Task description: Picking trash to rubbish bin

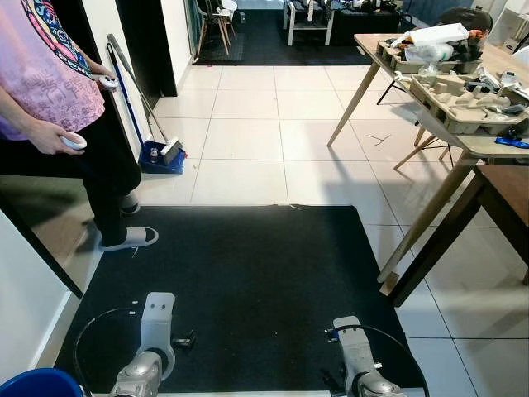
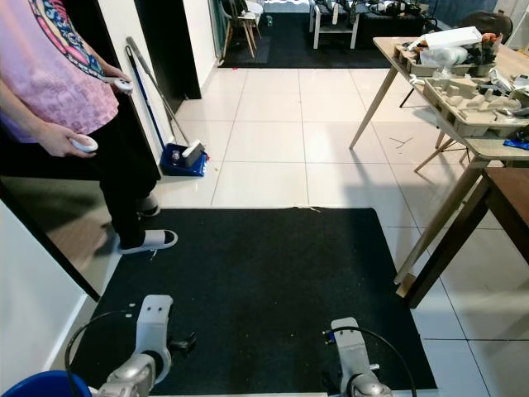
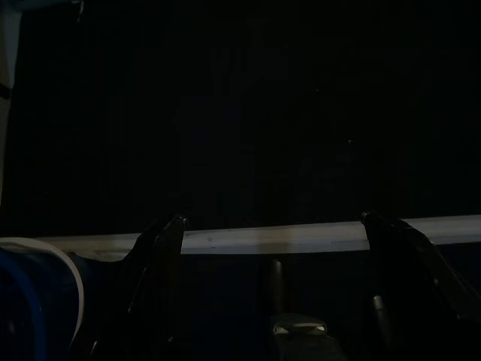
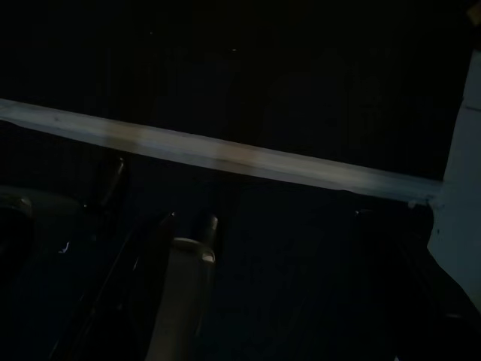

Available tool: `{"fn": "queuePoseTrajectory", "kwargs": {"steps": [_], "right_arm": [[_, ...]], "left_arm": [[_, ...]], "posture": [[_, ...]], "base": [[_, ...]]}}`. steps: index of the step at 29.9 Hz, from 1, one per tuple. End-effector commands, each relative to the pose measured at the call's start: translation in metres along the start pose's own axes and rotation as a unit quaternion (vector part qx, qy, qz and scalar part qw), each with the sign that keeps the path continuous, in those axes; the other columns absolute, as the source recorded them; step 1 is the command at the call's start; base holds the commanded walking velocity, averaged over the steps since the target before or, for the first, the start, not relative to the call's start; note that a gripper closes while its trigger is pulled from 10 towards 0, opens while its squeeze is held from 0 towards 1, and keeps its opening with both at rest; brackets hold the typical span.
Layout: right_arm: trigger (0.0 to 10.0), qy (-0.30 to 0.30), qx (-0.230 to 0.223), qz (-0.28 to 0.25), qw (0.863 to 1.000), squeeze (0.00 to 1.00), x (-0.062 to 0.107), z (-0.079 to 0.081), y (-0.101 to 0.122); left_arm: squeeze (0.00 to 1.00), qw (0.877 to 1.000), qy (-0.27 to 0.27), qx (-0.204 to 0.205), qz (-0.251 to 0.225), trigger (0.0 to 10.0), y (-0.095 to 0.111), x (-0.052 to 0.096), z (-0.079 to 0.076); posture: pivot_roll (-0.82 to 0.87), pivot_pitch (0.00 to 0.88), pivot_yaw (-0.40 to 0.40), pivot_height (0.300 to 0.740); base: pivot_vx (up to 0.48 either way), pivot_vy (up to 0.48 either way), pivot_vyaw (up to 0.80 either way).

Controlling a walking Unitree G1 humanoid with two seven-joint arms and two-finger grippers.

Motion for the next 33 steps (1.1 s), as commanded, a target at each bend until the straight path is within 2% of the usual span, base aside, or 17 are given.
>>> {"fn": "queuePoseTrajectory", "kwargs": {"steps": [1, 20, 33], "right_arm": [[10.0, 0.001, 0.001, 0.004, 1.000, 0.00, -0.0005, 0.0024, -0.0005], [10.0, -0.004, -0.008, -0.004, 1.000, 0.00, -0.0010, 0.0016, 0.0041], [10.0, 0.000, -0.007, -0.006, 1.000, 0.00, -0.0011, 0.0031, 0.0047]], "left_arm": [[0.00, 1.000, -0.001, 0.000, 0.006, 10.0, -0.0038, 0.0012, 0.0007], [0.00, 1.000, -0.008, -0.003, 0.008, 10.0, -0.0009, -0.0009, -0.0029], [0.00, 1.000, -0.003, -0.005, 0.011, 10.0, -0.0033, 0.0007, 0.0025]], "posture": [[-0.06, 0.082, -0.004, 0.740], [-0.07, 0.083, 0.006, 0.740], [-0.06, 0.087, -0.003, 0.740]], "base": [[0.334, 0.000, 0.00], [0.336, 0.000, 0.00], [0.337, 0.000, 0.00]]}}
Point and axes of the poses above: a point about 5 cm out from each wrist's last joint towards the gripper, its own x axis pointing back from the gripper into the wrist, its own y axis along the axis of the wrist's last joint, z = x × y, the point moved 1 cm from there along -x, pointing out of the wrist towards the gripper, and after that the axes turned 2 degrees about -x, right-handed, at the moved point
